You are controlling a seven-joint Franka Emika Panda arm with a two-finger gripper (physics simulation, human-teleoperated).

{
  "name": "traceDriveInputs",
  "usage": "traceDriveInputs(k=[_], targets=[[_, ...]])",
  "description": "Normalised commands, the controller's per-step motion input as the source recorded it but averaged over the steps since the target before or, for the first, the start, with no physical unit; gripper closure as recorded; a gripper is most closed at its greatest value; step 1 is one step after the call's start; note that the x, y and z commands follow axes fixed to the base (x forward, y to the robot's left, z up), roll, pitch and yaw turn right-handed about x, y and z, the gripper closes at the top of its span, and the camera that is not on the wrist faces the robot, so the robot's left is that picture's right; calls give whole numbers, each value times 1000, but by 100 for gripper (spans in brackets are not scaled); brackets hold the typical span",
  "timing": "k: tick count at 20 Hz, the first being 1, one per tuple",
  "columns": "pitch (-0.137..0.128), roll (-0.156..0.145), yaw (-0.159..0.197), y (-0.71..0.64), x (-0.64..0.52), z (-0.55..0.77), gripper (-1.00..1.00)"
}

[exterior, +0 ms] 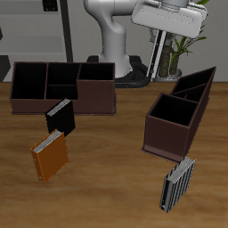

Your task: Place the right striped book into the left desk caddy's back compartment

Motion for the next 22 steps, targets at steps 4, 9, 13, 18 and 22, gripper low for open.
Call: traceDriveInputs(k=[4, 9, 13, 18, 22], targets=[[-16, 33, -71, 136, -342, 46, 100], [-11, 26, -10, 60, -182, -67, 100], [13, 55, -23, 125, -302, -156, 100], [19, 61, -27, 125, -216, -43, 100], [35, 84, -3, 347, -214, -113, 100]])
